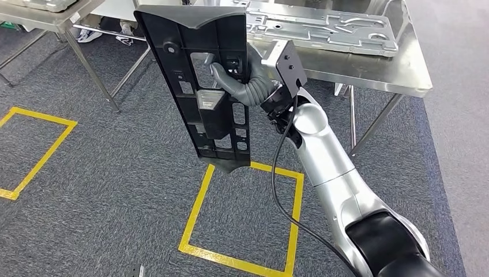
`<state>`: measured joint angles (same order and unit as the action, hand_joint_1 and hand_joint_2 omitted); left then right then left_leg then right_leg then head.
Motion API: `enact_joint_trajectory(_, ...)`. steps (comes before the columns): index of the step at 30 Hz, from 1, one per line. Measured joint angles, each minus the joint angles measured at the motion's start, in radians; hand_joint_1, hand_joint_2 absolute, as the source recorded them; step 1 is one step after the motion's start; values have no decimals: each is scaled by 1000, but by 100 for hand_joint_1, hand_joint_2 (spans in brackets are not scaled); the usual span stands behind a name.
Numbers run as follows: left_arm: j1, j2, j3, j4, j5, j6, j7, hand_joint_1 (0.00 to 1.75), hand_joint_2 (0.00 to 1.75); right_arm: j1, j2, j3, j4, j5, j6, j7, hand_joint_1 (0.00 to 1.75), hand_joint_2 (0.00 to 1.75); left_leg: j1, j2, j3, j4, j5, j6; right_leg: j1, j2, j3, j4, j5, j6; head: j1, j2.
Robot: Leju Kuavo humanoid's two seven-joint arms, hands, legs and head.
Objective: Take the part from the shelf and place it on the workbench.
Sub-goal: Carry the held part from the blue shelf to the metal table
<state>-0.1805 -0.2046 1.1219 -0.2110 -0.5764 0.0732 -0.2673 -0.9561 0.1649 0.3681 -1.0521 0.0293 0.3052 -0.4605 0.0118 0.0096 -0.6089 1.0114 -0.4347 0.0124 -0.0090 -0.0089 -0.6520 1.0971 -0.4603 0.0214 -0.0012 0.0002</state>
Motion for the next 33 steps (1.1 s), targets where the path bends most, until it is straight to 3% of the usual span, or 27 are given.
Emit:
enact_joint_trajectory(2,0,0,0,0,0,0,0,0,175,-3,0,0,0,0,0,-1,175,175,-4,3,0,4,-4,-8,6,-10,35,-76,23,-8,-1,0)
enact_joint_trajectory(6,0,0,0,0,0,0,-1,0,175,-5,0,0,0,0,0,-1,175,175,-5,10,-3,16,-19,-27,1,3,39,-91,27,-26,-2,0)
enact_joint_trajectory(8,0,0,0,0,0,0,-1,0,175,-5,1,1,-1,0,0,-1,175,175,-1,3,-40,105,-72,-36,-3,8,44,-97,30,-33,-2,0)
enact_joint_trajectory(10,1,0,0,0,0,0,-1,0,175,-3,1,1,0,1,0,-1,175,175,1,0,-104,242,-130,-42,-3,15,43,-96,30,-35,-3,0)
enact_joint_trajectory(11,2,0,0,0,0,0,-1,0,175,0,1,1,0,1,0,-1,175,175,2,0,-126,283,-139,-44,-3,19,44,-96,30,-35,-3,0)
enact_joint_trajectory(12,2,0,0,0,-1,0,-1,0,175,1,1,1,0,1,0,-1,175,175,3,0,-130,288,-128,-45,-3,24,44,-95,29,-35,-3,0)
enact_joint_trajectory(13,2,0,0,0,-1,0,-1,0,175,2,1,1,0,1,0,-1,175,175,5,-1,-114,250,-99,-45,-4,30,44,-94,29,-33,-3,0)
enact_joint_trajectory(15,1,0,0,0,-1,0,-1,0,175,0,1,1,0,1,-1,-1,175,175,9,-15,-47,110,-33,-43,-4,41,44,-89,25,-26,-2,0)
enact_joint_trajectory(17,1,1,0,0,-2,0,0,0,175,-2,1,1,0,2,-1,-1,175,175,9,-33,-4,21,-9,-37,-3,51,39,-85,24,-16,-2,0)
enact_joint_trajectory(20,1,0,0,0,-2,0,1,0,175,-3,1,1,0,5,-2,-1,175,175,7,-31,1,7,-10,-19,-5,57,35,-87,25,2,-2,0)
enact_joint_trajectory(22,-2,0,0,0,-3,0,0,0,175,-6,0,1,0,7,-3,-1,175,175,8,-22,4,-1,-5,-4,-5,41,19,-52,0,11,1,0)
enact_joint_trajectory(25,-3,-1,0,0,-3,0,0,0,175,-5,-1,0,0,10,-5,0,175,175,5,-6,6,-4,-6,8,-5,21,-70,134,-87,18,5,0)
enact_joint_trajectory(26,-2,-1,0,0,-3,0,0,0,175,-2,-1,0,0,12,-5,0,175,175,3,-1,6,-4,-7,9,-5,21,-96,185,-100,18,5,0)
enact_joint_trajectory(27,-2,-1,0,0,-3,0,0,0,175,0,-2,0,0,14,-5,0,175,175,2,4,7,-3,-8,10,-4,20,-106,201,-95,17,5,0)
enact_joint_trajectory(28,-2,-1,0,0,-3,0,0,0,175,1,-3,0,0,15,-5,1,175,175,0,9,8,-2,-9,10,-4,18,-96,176,-71,14,5,0)
enact_joint_trajectory(31,-3,-1,0,0,-3,0,0,0,175,-4,-2,0,-3,16,-5,1,175,175,-7,21,11,3,-17,6,7,-15,-3,-21,19,-6,5,0)
enact_joint_trajectory(33,-3,-1,0,0,-2,0,0,0,175,-6,-2,0,-3,17,-5,1,175,175,-12,31,12,5,-21,-1,15,-27,24,-80,31,-14,4,0)
